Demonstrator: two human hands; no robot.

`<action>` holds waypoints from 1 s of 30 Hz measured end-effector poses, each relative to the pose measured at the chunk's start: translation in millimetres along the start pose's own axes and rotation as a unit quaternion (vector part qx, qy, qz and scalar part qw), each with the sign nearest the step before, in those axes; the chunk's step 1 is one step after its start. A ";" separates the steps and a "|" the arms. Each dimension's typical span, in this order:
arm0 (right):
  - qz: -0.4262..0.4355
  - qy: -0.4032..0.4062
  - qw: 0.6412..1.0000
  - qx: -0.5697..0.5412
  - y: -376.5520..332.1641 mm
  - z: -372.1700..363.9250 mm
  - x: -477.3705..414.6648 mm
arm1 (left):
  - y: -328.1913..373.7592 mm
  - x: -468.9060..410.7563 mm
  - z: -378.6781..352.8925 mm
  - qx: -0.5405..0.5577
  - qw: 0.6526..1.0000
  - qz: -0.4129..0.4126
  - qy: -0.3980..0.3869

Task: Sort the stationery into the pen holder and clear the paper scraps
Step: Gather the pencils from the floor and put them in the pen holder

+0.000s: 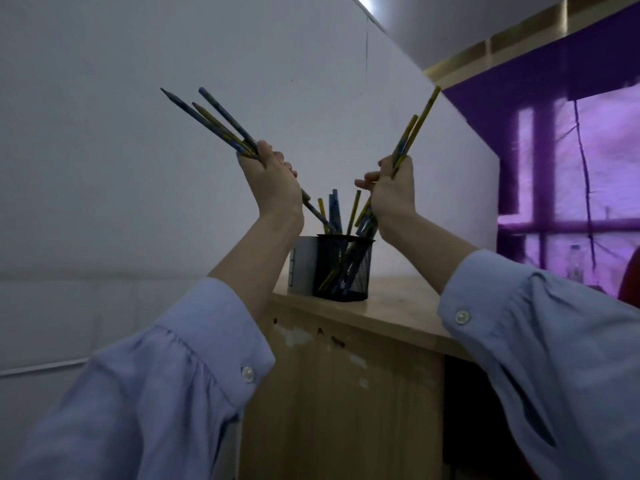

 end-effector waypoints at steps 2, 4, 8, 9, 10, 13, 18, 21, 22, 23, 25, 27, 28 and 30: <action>-0.019 -0.004 1.000 0.016 12.0 1.4 0.7 | -12.5 -4.2 -8.2 0.004 1.000 -0.006 0.004; -0.030 -0.013 0.999 0.031 19.8 -0.8 2.6 | -24.1 -9.4 -12.2 -0.007 1.000 -0.008 0.019; -0.023 -0.031 0.997 0.067 28.2 -1.6 0.8 | -56.1 -11.8 -16.6 -0.081 0.997 0.000 0.015; -0.026 -0.042 0.996 0.073 30.5 -3.4 -0.1 | -64.1 -10.5 -15.6 -0.103 0.995 0.006 0.008; -0.028 -0.057 0.995 0.082 32.1 -5.9 -0.2 | -70.9 -8.5 -14.0 -0.121 0.993 0.012 -0.001; -0.027 -0.094 0.986 0.138 36.0 -9.9 1.8 | -85.9 -4.3 -8.3 -0.210 0.977 0.023 -0.018; -0.052 -0.076 0.985 0.147 36.4 -3.5 1.0 | -94.9 -8.9 -5.2 -0.468 0.882 0.032 -0.048; -0.020 -0.049 0.984 0.171 27.1 1.8 -1.3 | -104.2 -6.0 1.5 -0.519 0.848 0.066 -0.086; -0.005 -0.041 0.980 0.194 23.5 3.4 -1.6 | -106.4 -3.9 4.6 -0.522 0.844 0.069 -0.100; 0.008 -0.035 0.976 0.217 20.2 4.7 -2.0 | -107.1 -2.0 7.3 -0.520 0.844 0.069 -0.111; 0.026 -0.027 0.968 0.249 16.9 5.2 -3.0 | -106.2 -0.3 9.8 -0.515 0.845 0.065 -0.126; 0.028 -0.041 0.948 0.315 19.4 2.5 -4.8 | -103.8 -0.6 8.3 -0.517 0.844 0.067 -0.130; 0.020 -0.055 0.930 0.363 23.0 0.7 -5.3 | -104.5 -1.2 7.4 -0.512 0.846 0.076 -0.130; -0.029 -0.094 0.899 0.426 35.0 -1.0 -5.9 | -108.6 1.2 5.7 -0.494 0.852 0.102 -0.139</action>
Point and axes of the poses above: each hand's wrist, its own x-axis away from the middle knuckle, its own z-axis out of the back of the hand, y = z × x, the point moved 7 cm from there along -x, towards the middle knuckle, and after that the axes turned 13 degrees about x, right-handed, at the moved point
